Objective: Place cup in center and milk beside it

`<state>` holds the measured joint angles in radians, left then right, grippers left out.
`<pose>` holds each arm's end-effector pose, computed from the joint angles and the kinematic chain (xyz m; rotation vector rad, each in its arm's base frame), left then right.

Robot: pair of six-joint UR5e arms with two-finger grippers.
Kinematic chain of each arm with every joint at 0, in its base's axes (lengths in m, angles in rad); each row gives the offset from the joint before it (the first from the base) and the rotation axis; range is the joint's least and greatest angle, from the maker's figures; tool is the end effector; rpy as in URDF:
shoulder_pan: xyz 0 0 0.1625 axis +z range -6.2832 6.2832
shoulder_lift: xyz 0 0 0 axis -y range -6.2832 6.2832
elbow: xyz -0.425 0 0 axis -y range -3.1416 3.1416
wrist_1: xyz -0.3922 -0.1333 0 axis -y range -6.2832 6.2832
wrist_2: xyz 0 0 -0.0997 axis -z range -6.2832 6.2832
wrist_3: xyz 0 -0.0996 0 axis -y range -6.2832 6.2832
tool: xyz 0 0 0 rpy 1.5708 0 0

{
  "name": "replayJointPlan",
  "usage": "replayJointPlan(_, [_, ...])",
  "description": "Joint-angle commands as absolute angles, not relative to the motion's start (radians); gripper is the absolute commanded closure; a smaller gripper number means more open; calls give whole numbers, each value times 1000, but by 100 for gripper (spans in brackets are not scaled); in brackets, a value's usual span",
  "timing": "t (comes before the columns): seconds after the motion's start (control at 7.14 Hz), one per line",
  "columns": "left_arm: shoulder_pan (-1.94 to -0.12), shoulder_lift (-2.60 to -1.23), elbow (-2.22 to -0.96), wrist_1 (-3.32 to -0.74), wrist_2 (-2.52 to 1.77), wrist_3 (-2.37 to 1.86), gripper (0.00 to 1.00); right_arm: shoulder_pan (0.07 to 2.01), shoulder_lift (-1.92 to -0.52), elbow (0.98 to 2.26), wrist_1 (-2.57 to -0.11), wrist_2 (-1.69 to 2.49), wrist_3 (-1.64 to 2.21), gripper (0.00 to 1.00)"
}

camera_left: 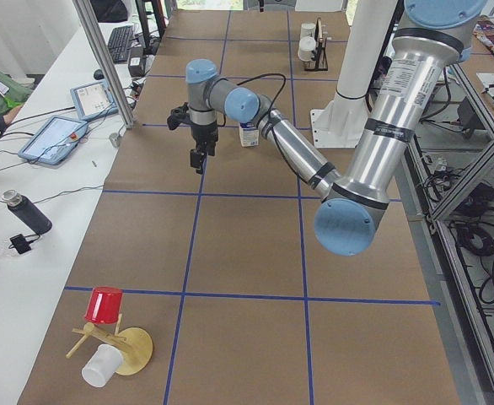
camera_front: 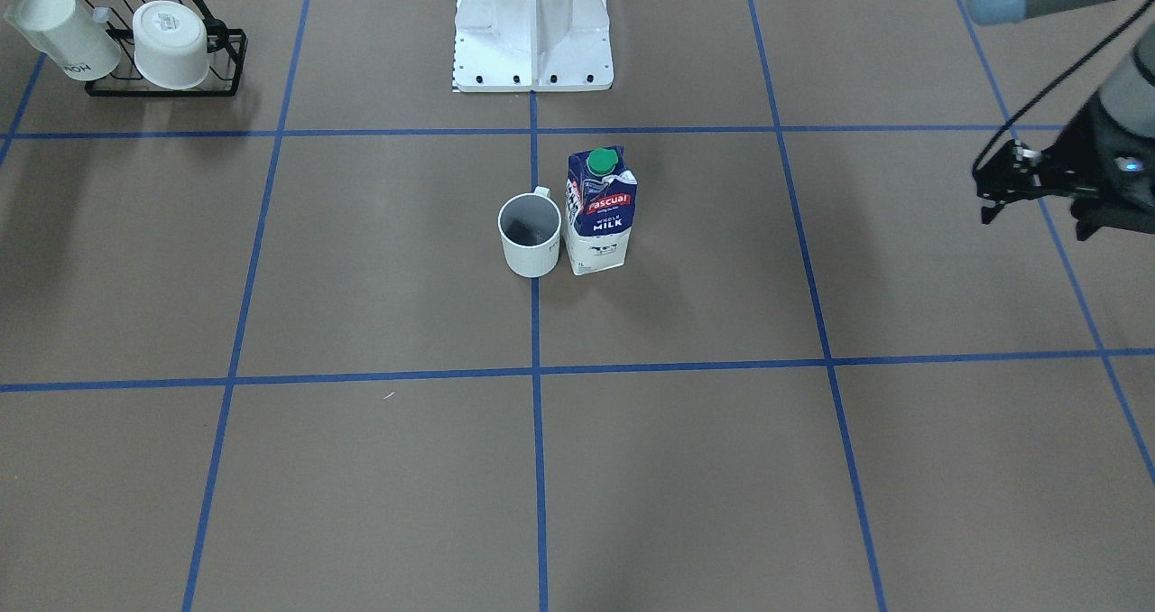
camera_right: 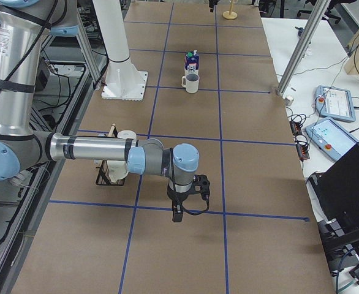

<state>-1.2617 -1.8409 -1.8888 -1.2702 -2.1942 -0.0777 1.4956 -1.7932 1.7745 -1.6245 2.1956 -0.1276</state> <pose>0.0982 -0.5547 0.4038 0.1546 0.6635 0.3120 0.0454 -0.3965 0.6722 -0.0537 -0.6270 -0.1735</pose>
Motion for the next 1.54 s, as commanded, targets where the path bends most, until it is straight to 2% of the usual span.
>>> replayJointPlan(0.0, [-1409, -1751, -1723, -1349, -2230, 173, 1, 1496, -1792, 1769, -1624, 2195, -129, 0])
replayJointPlan(0.14, [-1410, -1674, -1692, -1353, -2230, 166, 1, 1496, -1792, 1767, -1624, 2194, -129, 0])
replayJointPlan(0.42, [-1433, -1617, -1690, -1374, -2240, 163, 1, 1496, -1792, 1766, -1623, 2195, -132, 0])
replayJointPlan(0.84, [-1517, -1612, -1674, -1381, -2244, 163, 1, 1496, -1792, 1767, -1621, 2195, -132, 0])
replayJointPlan(1.4, [-1539, -1606, -1741, -1381, -2237, 163, 1, 1496, -1792, 1772, -1621, 2195, -132, 0])
